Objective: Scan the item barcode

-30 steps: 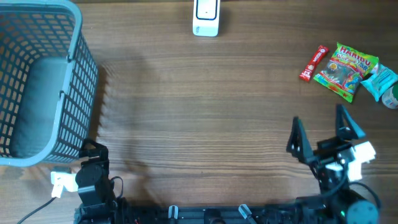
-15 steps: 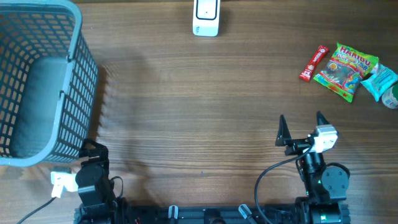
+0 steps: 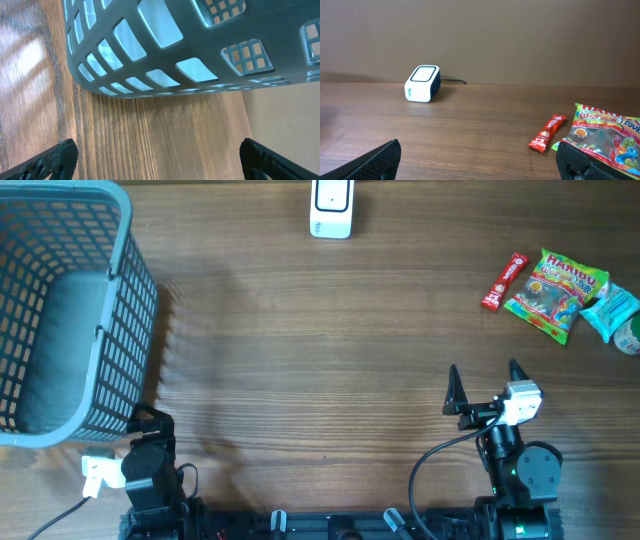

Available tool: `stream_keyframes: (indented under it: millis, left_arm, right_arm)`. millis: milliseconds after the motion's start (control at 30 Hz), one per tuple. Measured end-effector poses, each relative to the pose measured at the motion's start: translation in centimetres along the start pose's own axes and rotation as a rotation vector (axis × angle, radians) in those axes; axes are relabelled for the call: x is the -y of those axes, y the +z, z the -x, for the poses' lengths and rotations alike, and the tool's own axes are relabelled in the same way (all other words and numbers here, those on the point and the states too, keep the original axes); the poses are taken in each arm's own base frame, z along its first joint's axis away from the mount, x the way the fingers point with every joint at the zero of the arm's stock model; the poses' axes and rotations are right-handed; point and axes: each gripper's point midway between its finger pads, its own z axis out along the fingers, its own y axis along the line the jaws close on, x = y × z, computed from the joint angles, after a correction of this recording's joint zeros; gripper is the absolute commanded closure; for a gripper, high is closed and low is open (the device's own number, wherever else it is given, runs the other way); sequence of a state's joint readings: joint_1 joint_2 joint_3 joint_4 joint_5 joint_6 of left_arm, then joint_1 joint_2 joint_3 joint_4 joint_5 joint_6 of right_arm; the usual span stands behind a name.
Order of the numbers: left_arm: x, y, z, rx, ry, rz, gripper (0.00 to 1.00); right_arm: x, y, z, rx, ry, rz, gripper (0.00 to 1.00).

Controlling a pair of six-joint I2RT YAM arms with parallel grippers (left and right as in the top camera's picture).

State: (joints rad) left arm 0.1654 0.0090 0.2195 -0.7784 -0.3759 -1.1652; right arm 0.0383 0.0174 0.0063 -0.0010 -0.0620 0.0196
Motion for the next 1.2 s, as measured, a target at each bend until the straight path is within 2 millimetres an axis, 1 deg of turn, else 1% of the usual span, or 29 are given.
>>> stream_keyframes:
  millis: [200,233,267,300,333,400,433,500,567,633,733,800,900,1000,1100,1200]
  left_arm:
    - [0.0,0.0,0.0,0.0,0.0,-0.001,0.0]
    - [0.3,0.0,0.1,0.003,-0.004,-0.013,0.0]
    - [1.3,0.0,0.3,0.011,-0.018,-0.056,0.0]
    - [3.0,0.0,0.5,0.022,-0.039,-0.129,0.0]
    - [5.5,-0.3,0.8,0.032,-0.071,-0.236,0.0]
    - [8.2,-0.6,1.3,0.055,-0.117,-0.373,0.0]
    - [8.9,-0.6,1.2,0.06,-0.13,-0.416,0.0]
    - [8.8,-0.1,0.5,0.055,-0.103,-0.435,0.0]
    - [8.4,0.4,0.0,0.056,-0.033,-0.423,0.0]
    - [8.6,0.3,-0.3,0.059,0.069,-0.432,0.0]
    - [9.1,0.1,-1.4,0.048,0.281,-0.465,0.0]
    - [9.5,-0.2,-2.1,0.038,0.4,-0.502,0.0]
    - [10.8,-0.7,-3.4,0.043,0.569,-0.606,0.0]
    - [10.8,-0.9,-5.1,0.017,0.706,-0.666,0.0]
    - [11.1,-1.4,-6.1,0.002,0.779,-0.712,0.0]
    - [11.2,-1.5,-6.3,0.005,0.813,-0.724,0.0]
  right_arm:
    - [0.0,0.0,0.0,0.0,-0.003,0.0,0.0]
    - [0.0,0.0,0.0,0.0,-0.004,0.0,0.0]
    - [0.0,0.0,0.0,0.0,-0.006,0.0,0.0]
    - [0.0,0.0,0.0,0.0,-0.007,0.0,0.0]
    - [0.0,0.0,0.0,0.001,-0.007,0.0,0.0]
    - [0.0,0.0,0.1,0.003,-0.007,0.0,0.0]
    - [0.0,0.0,0.1,0.003,-0.007,0.0,0.0]
    - [0.0,0.0,0.1,0.003,-0.007,0.0,0.0]
    - [0.0,0.0,0.1,0.003,-0.007,0.0,0.0]
    - [0.0,0.0,0.1,0.003,-0.007,0.0,0.0]
    - [0.0,0.0,0.1,0.003,-0.007,0.0,0.0]
    - [0.0,0.0,0.1,0.003,-0.007,0.0,0.0]
    - [0.0,0.0,0.1,0.003,-0.007,0.0,0.0]
    - [0.0,0.0,0.1,0.003,-0.007,0.0,0.0]
    - [0.0,0.0,0.1,0.003,-0.007,0.0,0.0]
    - [0.0,0.0,0.1,0.003,-0.007,0.0,0.0]
